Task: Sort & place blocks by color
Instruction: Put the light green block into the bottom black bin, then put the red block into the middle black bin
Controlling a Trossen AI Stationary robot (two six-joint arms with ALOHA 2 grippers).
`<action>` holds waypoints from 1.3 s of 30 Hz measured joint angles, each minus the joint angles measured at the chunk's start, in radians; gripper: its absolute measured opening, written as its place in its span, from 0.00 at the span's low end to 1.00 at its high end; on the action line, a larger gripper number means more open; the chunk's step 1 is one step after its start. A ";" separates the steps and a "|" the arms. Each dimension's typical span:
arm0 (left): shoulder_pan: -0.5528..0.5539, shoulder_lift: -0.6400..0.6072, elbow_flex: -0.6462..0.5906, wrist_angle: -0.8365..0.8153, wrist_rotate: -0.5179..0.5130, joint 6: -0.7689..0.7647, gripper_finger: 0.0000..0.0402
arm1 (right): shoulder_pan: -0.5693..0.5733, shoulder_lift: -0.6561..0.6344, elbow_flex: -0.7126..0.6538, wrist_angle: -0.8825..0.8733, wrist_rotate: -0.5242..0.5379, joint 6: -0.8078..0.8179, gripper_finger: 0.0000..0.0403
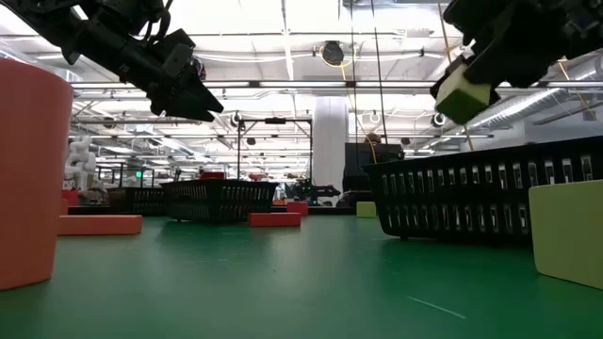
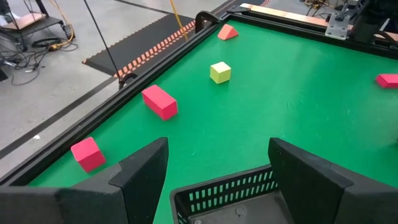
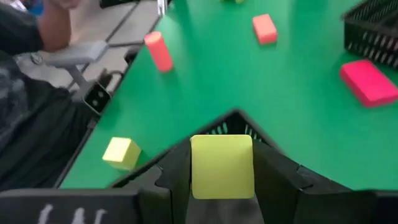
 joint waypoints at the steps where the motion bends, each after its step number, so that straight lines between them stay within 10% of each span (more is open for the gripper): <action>1: 0.000 0.000 0.000 0.000 0.000 0.000 0.69 | 0.001 0.011 0.000 0.003 0.011 0.000 0.33; 22: 0.000 0.000 0.000 -0.002 0.000 0.000 0.69 | 0.004 0.054 0.000 0.011 0.036 0.011 0.50; 39: 0.000 0.000 0.000 -0.001 0.001 0.001 0.69 | -0.144 0.049 0.000 0.063 0.366 -0.140 0.57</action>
